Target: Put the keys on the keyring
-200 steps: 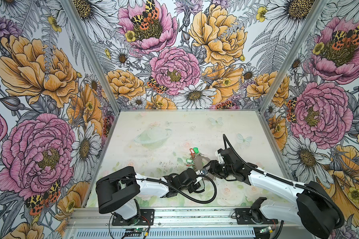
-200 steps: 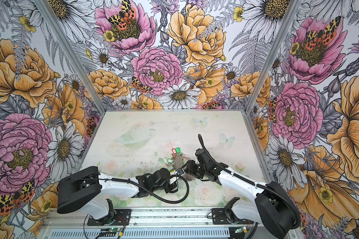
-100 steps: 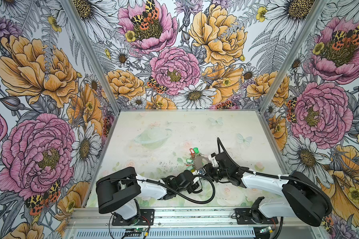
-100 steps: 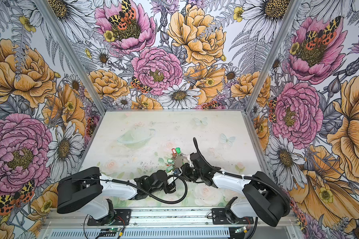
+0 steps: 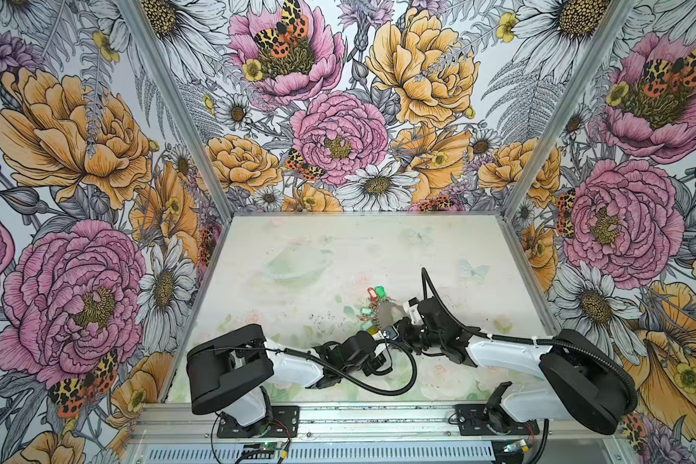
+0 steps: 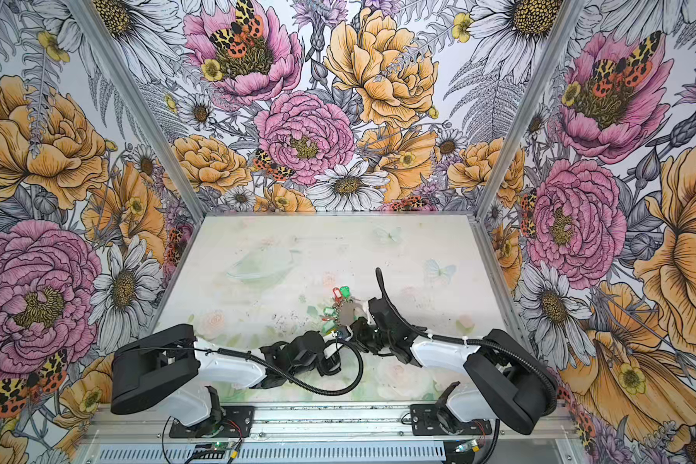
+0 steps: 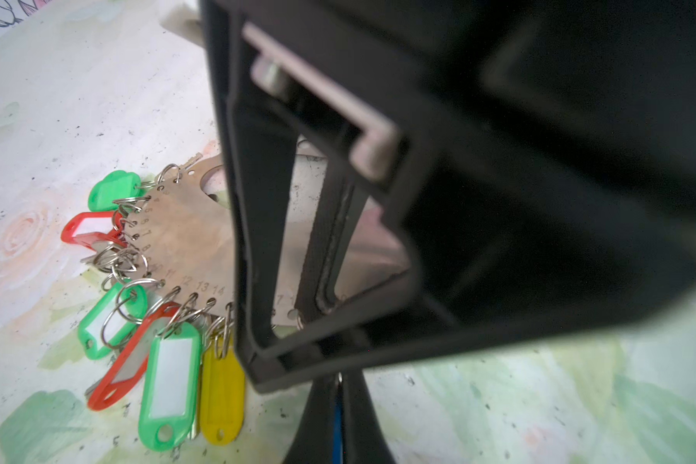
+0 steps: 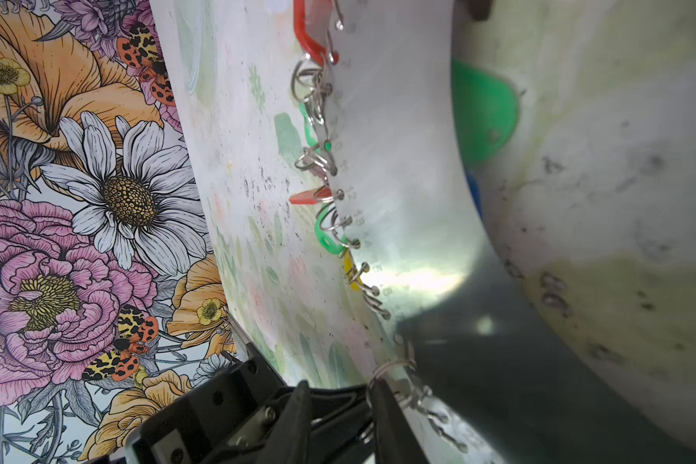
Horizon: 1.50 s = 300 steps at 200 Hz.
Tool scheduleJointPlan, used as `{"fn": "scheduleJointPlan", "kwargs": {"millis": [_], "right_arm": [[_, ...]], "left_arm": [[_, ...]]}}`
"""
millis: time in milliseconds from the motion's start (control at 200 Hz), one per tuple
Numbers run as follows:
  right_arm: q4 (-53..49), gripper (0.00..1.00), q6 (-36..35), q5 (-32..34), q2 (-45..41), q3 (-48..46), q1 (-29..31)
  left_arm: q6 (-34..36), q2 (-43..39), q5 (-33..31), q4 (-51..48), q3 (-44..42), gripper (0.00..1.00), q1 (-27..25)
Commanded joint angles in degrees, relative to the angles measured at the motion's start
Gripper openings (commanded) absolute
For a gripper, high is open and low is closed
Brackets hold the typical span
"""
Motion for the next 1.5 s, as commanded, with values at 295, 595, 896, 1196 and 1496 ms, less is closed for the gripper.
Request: {"fn": "scheduleJointPlan", "kwargs": {"millis": [295, 595, 896, 1196, 1496], "right_arm": [[0.3, 0.26, 0.9, 0.3, 3.4, -0.4, 1.6], [8.6, 0.16, 4.2, 0.3, 6.2, -1.8, 1.9], [12.6, 0.03, 5.0, 1.9, 4.1, -2.8, 1.5], [14.0, 0.0, 4.4, 2.0, 2.8, -2.8, 0.2], [9.4, 0.0, 1.4, 3.2, 1.0, -1.4, -0.3]], "left_arm": [[0.5, 1.0, 1.8, 0.1, -0.1, 0.0, -1.8], [0.4, 0.7, 2.1, 0.1, -0.3, 0.0, -2.2], [-0.5, 0.2, 2.3, -0.6, -0.9, 0.0, -2.7], [-3.1, -0.3, 0.5, -4.8, -0.5, 0.03, -3.5], [-7.3, -2.0, 1.6, -7.6, -0.6, 0.21, -3.5]]}}
